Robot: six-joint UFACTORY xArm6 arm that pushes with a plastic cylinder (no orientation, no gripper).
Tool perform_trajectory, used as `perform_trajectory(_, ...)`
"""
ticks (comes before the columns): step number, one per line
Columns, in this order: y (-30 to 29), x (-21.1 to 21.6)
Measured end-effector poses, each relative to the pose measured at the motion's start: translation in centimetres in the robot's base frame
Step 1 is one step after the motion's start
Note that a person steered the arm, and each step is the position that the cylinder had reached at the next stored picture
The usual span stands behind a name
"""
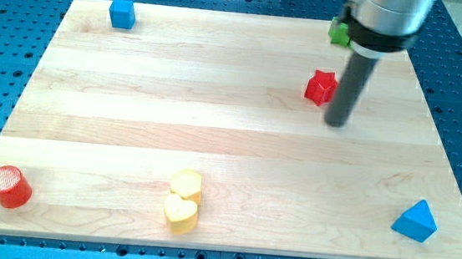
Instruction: Move the red star to the top center
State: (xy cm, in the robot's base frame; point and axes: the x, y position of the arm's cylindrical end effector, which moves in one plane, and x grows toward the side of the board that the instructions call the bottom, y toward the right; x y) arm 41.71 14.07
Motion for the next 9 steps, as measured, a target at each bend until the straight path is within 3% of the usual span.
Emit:
perform_trajectory(2, -1.7, -8.2)
perform_trajectory(3, 2.5, -7.2)
perform_trajectory(5, -0.3, -13.0)
perform_trajectory(6, -5.3, -14.1)
perform_trajectory(7, -5.2, -9.5)
perform_trajectory(8, -8.0, -8.4)
perform_trajectory(9, -9.7, -12.7)
